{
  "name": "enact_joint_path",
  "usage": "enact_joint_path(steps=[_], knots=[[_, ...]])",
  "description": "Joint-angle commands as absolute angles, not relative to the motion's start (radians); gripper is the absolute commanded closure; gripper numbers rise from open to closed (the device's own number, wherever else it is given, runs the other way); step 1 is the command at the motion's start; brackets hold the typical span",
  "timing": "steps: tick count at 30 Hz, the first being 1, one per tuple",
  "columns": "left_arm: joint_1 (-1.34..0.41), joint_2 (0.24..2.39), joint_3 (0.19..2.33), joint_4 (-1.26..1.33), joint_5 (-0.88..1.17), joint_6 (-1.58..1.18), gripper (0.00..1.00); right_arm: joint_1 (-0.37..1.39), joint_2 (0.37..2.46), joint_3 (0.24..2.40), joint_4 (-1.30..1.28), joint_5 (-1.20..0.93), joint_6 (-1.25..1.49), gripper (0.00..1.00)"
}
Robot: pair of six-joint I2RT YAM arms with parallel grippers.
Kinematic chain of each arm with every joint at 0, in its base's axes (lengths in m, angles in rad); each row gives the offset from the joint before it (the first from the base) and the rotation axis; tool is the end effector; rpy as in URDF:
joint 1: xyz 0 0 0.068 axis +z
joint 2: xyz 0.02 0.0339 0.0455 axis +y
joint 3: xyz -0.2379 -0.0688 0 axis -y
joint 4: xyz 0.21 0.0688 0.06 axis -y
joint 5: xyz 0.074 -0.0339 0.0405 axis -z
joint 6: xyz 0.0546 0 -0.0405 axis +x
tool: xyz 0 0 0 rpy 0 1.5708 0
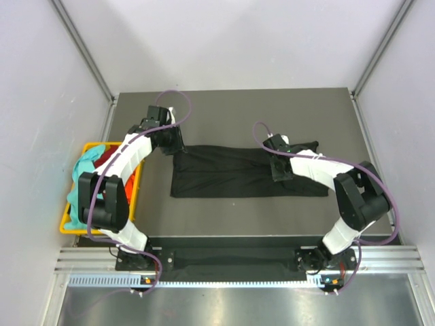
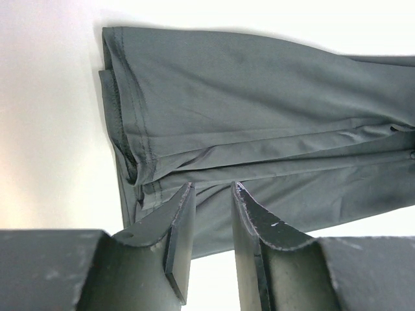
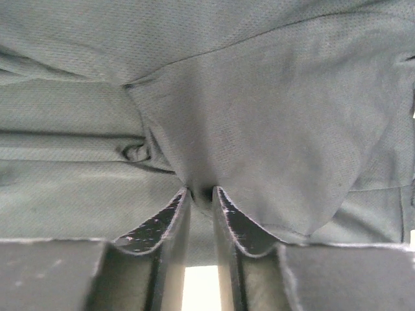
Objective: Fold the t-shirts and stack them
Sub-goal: Fold the tshirt
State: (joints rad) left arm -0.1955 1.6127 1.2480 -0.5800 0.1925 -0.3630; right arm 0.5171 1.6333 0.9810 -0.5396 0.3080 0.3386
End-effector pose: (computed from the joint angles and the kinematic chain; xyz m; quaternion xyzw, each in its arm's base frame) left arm 0.3142 -0.0729 0.2290 -0.0497 0.9462 -0.1724 0.2695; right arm 0.2557 0.1264 0.1541 -0.0577 0.9692 -0.0599 0.2318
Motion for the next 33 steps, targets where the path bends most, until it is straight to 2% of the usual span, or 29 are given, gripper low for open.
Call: enact_joint_path(steps=[1,3,6,10,25,33], knots=[[-0.196,1.589,1.244,-0.572,0.178,-0.344,0.66,0.534,1.651,0.985,-0.529,0.353,0.337,0.84],[-0.196,1.589,1.243,-0.574,0.173,-0.342,0.66,0.534,1.644,0.994,-0.534,0.354,0.339,0.95],[-0.196,1.594,1.241,-0.571,0.173,-0.342,0.66,0.534,1.628,1.020,-0.557,0.333,0.328,1.00],[-0.196,1.594,1.233,-0.568,0.181,-0.345,0.66,0.526,1.594,1.055,-0.584,0.255,0.319,1.00],[-0.196,1.611,1.236,-0.566,0.173,-0.345,0.66,0.295,1.543,0.986,-0.497,-0.142,0.313,1.00],[-0.198,1.609,1.235,-0.571,0.161,-0.339,0.66,0.249,1.534,0.988,-0.486,-0.262,0.318,1.00]])
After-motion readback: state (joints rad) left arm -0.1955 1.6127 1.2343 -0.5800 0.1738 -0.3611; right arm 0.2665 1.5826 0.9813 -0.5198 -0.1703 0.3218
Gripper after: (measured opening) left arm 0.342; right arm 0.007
